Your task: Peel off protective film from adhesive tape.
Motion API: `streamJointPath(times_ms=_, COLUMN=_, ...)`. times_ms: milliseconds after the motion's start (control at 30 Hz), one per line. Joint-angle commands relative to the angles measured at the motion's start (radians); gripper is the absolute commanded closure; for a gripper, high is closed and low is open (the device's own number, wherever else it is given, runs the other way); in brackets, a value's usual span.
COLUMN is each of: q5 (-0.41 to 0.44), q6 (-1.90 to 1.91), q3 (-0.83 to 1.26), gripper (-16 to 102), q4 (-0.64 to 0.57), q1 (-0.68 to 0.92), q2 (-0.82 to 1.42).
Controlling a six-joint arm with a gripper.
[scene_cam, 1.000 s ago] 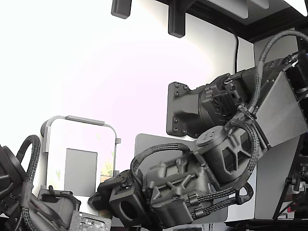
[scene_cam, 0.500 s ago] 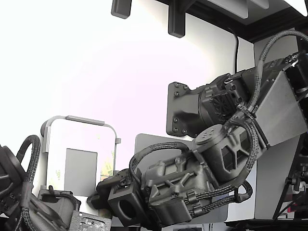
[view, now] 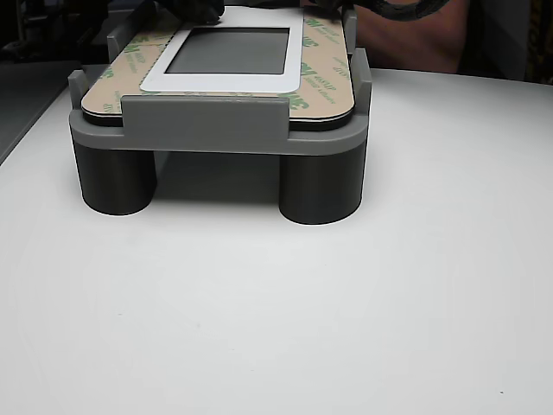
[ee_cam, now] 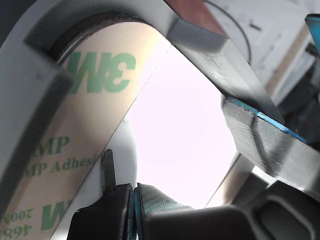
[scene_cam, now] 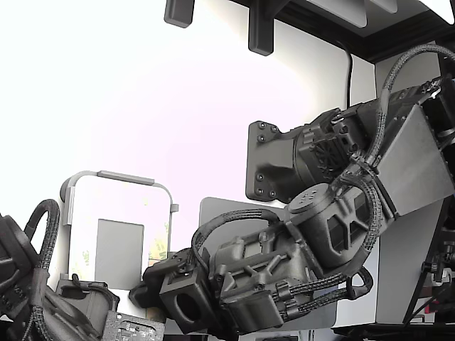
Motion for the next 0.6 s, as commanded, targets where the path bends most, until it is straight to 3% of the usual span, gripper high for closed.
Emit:
streamJointPath(times_ms=0, q5=0.005, q6=0.002, q3=-0.017, gripper=96, q4=-0.006, q1=-0.005, q2=0.028)
streamJointPath(times_ms=567, q5=0.011, q6=0.02, q3=-0.015, gripper=96, q4=-0.003, q1=0.005, q2=0.032)
